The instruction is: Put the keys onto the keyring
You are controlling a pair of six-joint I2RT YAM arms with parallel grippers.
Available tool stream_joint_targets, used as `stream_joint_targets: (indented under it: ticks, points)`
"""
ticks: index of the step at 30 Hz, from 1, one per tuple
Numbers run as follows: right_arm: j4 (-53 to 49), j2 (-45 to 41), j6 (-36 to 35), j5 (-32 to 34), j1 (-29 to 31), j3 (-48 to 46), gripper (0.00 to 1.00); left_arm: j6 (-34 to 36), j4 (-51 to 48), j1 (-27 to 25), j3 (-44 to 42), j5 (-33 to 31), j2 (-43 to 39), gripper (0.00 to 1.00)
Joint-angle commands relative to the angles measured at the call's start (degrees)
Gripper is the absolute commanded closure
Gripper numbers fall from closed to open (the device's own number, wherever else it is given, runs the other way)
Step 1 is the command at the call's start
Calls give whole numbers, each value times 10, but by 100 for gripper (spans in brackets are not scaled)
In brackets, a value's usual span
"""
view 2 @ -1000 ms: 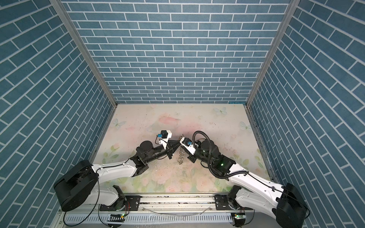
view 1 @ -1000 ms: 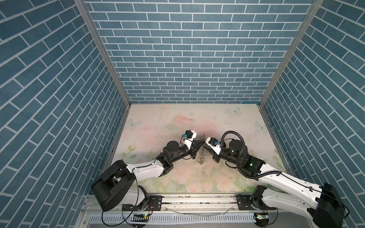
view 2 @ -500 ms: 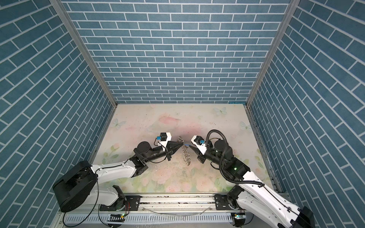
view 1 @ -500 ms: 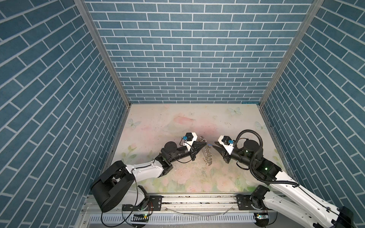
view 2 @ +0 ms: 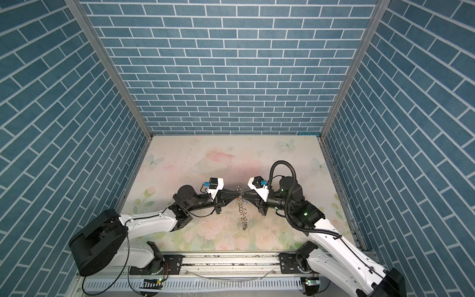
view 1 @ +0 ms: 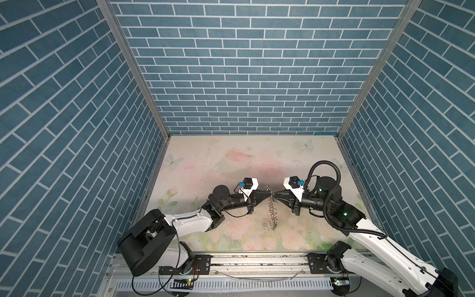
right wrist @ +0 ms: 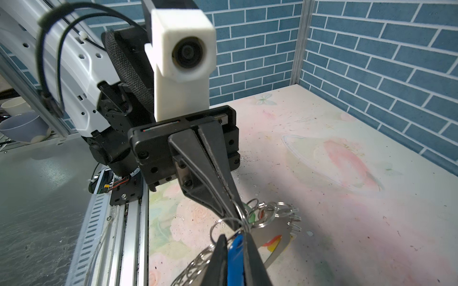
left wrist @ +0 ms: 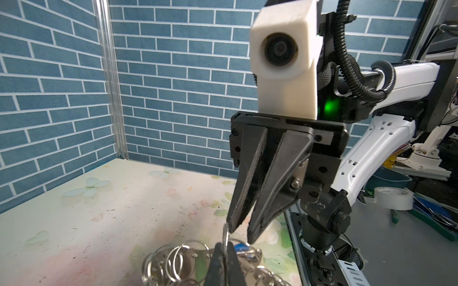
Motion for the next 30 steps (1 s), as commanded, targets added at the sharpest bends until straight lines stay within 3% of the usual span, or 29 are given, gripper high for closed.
stream_joint_targets:
  ticks: [1,15,30]
  points:
    - [-2,0,9,-15,-3,18,87,6,42,3,-1,22,-3,100]
    - [-11,17,5,-64,-3,26,92,-9,54,3,8,60,8,100]
    - [-23,34,-2,-100,-2,32,83,-15,67,2,10,78,14,100]
